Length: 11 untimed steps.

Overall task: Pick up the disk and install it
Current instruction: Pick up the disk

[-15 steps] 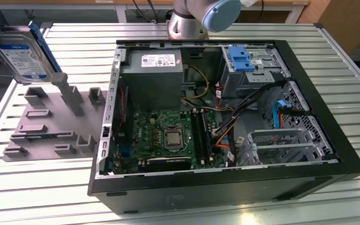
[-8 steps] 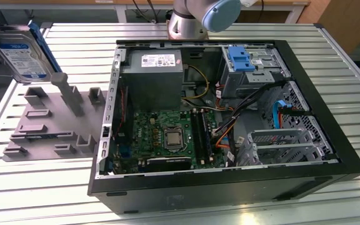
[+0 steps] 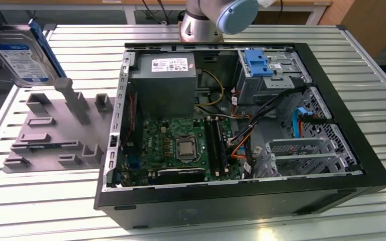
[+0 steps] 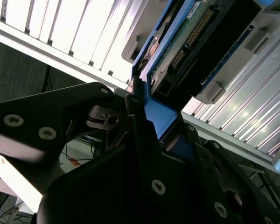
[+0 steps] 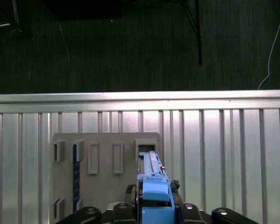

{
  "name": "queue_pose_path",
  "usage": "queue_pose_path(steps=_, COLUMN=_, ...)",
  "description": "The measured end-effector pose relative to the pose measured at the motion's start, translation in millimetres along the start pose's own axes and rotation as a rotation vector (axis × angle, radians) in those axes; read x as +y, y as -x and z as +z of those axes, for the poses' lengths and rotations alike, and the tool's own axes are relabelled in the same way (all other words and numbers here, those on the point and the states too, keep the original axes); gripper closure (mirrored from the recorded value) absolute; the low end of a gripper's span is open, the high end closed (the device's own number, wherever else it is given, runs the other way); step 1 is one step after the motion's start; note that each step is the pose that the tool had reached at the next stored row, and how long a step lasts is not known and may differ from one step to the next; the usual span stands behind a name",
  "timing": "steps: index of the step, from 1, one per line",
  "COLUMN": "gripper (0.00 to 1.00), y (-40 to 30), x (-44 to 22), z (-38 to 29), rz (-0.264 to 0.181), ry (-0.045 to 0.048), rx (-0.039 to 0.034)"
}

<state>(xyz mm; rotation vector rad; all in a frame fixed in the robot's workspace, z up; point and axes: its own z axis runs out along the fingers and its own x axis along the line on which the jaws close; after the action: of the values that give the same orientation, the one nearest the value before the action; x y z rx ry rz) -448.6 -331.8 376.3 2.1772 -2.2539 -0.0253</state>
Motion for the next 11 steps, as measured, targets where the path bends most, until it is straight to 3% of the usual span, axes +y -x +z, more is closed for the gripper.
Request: queue_pose_path(steps=11, gripper=0.64, y=0.1, x=0.2, z=-9.1, rz=0.0, ry=0.0, rx=0.0)
